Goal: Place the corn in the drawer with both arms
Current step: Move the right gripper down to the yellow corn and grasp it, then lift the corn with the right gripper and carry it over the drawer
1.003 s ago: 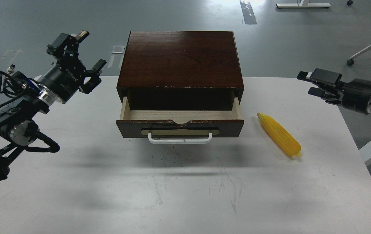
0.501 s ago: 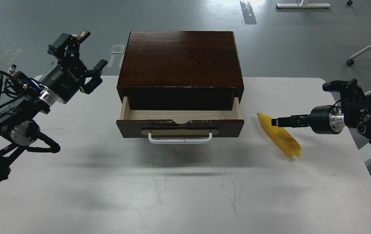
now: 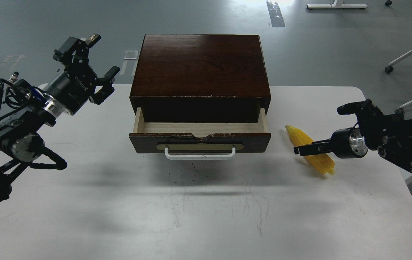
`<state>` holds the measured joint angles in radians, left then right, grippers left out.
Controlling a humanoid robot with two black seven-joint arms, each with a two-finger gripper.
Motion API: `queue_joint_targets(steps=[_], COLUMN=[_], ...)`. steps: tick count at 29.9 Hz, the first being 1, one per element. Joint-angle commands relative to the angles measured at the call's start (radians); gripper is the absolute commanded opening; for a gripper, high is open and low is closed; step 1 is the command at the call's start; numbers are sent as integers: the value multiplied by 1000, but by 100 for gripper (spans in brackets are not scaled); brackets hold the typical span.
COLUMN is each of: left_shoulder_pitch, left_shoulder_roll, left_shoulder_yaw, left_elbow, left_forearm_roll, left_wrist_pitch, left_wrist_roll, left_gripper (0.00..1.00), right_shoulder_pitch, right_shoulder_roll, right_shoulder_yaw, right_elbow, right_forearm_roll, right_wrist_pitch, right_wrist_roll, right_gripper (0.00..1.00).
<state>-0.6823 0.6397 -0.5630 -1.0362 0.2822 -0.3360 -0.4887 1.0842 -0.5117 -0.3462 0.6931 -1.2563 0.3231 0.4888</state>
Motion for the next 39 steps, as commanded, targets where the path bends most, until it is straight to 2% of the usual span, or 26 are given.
queue_joint_targets(steps=[1, 5, 7, 9, 13, 17, 21, 26, 32, 39], left_shoulder_pitch=[1, 1, 0, 1, 0, 0, 0, 0, -2, -2], left_shoulder_roll=[3, 3, 3, 5, 8, 11, 14, 15, 15, 17], left_shoulder_yaw=[2, 2, 0, 0, 0, 0, 0, 0, -3, -12], left_elbow=[-1, -1, 1, -1, -1, -2, -8, -10, -10, -11], left_forearm_roll=[0, 0, 0, 0, 0, 0, 0, 0, 0, 2], left_wrist_pitch=[-3, -5, -5, -5, -5, -6, -8, -8, -8, -8], left_wrist_roll=[0, 0, 0, 0, 0, 0, 0, 0, 0, 0], left_gripper=[99, 99, 99, 99, 99, 99, 99, 99, 99, 99], right_shoulder_pitch=[-3, -4, -7, -7, 6, 79, 267, 459, 635, 770], right_shoulder_roll=[1, 1, -2, -5, -11, -38, -83, -77, 4, 166], right_shoulder_yaw=[-27, -40, -45, -57, -59, -57, -60, -63, -71, -169], right_elbow=[2, 2, 2, 5, 9, 22, 104, 187, 302, 382], right_forearm_roll=[0, 0, 0, 0, 0, 2, 3, 3, 0, -30], right_wrist_pitch=[-10, -33, -74, -99, -133, -162, -157, -150, -95, -96], right_wrist_roll=[0, 0, 0, 0, 0, 0, 0, 0, 0, 0], right_gripper=[72, 56, 43, 35, 25, 26, 29, 32, 33, 33])
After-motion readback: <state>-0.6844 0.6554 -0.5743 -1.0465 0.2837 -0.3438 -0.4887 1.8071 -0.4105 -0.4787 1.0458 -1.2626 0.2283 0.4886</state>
